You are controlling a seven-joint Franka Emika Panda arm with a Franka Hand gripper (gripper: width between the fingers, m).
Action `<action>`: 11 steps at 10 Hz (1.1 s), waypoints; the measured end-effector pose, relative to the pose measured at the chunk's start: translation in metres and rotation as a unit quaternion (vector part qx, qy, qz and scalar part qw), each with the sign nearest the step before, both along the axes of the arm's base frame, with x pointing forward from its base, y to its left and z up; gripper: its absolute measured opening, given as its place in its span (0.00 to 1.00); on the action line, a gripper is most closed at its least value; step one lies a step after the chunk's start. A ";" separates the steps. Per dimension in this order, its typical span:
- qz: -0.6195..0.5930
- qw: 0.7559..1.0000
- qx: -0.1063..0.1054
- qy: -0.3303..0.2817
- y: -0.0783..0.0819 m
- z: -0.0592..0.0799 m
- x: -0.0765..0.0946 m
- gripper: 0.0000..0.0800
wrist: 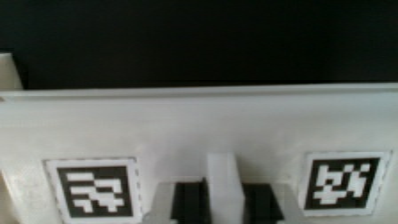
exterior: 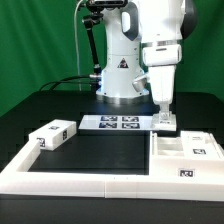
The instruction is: Assemble cabinet
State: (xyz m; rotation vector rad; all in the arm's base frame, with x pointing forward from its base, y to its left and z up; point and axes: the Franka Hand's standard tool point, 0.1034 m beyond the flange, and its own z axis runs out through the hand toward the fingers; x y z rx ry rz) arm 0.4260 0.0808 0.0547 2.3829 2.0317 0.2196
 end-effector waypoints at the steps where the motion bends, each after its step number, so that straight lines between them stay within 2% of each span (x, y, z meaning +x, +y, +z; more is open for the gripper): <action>1: 0.001 1.000 0.000 0.000 0.000 0.000 0.001 0.09; 4: -0.001 1.000 -0.002 -0.001 -0.002 0.003 0.016 0.09; 8: 0.000 1.000 -0.002 0.002 -0.002 0.002 0.013 0.09; 11: -0.004 1.000 -0.005 0.004 -0.005 0.006 0.033 0.09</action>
Offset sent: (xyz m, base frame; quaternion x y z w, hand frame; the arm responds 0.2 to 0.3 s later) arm 0.0272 0.0072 0.0082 0.0208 0.0219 0.0103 0.9995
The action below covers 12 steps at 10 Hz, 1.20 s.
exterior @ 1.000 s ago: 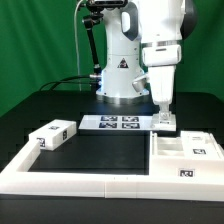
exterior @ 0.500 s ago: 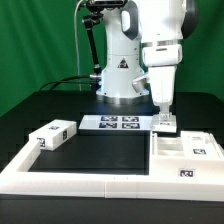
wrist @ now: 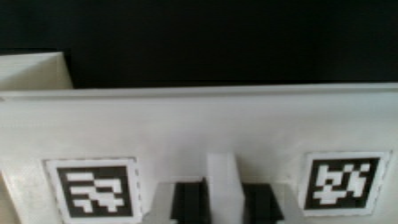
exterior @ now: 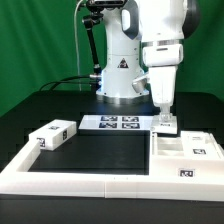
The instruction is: Assemble cabinet
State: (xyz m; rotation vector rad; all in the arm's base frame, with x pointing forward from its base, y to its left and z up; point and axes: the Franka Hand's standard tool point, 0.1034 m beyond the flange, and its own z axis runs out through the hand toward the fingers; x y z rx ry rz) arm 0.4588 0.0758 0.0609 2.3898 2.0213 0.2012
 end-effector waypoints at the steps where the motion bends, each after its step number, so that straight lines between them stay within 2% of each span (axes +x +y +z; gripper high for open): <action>1: -0.002 1.000 -0.001 0.000 -0.001 0.001 0.003 0.09; 12: -0.002 1.000 0.002 0.011 0.004 -0.007 0.007 0.09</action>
Offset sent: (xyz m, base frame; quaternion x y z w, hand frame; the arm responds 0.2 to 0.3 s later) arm 0.0000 0.0000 0.0000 0.0000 0.0000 0.0000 1.0000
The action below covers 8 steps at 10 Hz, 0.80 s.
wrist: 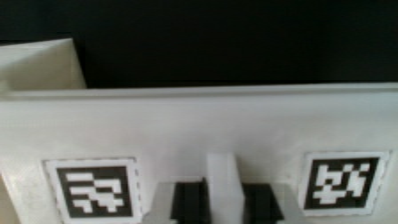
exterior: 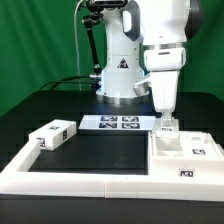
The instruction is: Assemble cabinet
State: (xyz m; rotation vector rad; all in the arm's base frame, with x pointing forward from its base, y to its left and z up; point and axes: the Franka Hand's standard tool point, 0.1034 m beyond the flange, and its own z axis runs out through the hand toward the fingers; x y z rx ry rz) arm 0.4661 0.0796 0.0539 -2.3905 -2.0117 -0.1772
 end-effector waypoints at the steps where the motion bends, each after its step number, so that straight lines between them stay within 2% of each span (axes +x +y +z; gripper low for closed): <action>1: 0.000 1.000 0.000 0.000 0.000 0.000 0.000 0.09; 3: 0.001 1.000 0.000 -0.001 -0.002 0.000 0.004 0.09; 6: 0.022 1.000 0.002 -0.010 -0.008 0.000 0.022 0.09; 8: 0.033 0.999 0.000 -0.012 -0.009 0.000 0.021 0.09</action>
Offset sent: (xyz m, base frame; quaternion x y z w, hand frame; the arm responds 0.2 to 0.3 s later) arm 0.0259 0.0011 -0.0004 0.0028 0.0133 -0.0245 0.9996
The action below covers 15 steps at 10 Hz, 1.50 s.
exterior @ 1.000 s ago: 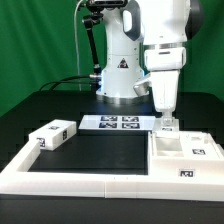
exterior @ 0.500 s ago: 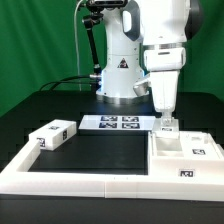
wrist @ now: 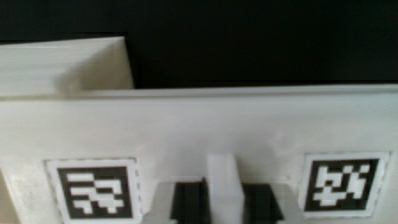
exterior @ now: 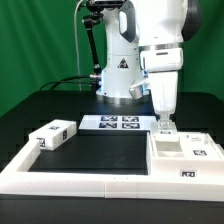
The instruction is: Assemble cabinet
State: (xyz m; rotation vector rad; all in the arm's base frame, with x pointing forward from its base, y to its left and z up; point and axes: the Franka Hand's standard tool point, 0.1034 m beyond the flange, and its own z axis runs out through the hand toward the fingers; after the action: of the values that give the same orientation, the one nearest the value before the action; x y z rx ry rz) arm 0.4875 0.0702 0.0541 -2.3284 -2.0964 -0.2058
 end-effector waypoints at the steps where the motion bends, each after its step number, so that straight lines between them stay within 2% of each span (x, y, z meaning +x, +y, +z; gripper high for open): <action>1: 0.000 1.000 0.000 0.000 0.000 0.000 0.000 0.09; 4: 0.005 1.000 -0.001 0.002 -0.001 0.000 0.001 0.09; 7: 0.023 1.000 -0.007 0.014 -0.005 0.003 0.023 0.09; 12: 0.027 1.000 -0.003 0.007 -0.008 0.005 0.063 0.09; 15: 0.028 1.000 0.000 -0.001 -0.008 0.005 0.078 0.09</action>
Offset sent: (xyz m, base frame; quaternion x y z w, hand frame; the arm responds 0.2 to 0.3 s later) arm 0.0000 0.0000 0.0000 0.0000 0.0000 0.0000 1.0000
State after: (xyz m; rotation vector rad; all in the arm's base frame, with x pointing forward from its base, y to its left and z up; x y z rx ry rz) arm 0.5657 0.0625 0.0591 -2.2674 -2.1582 -0.2086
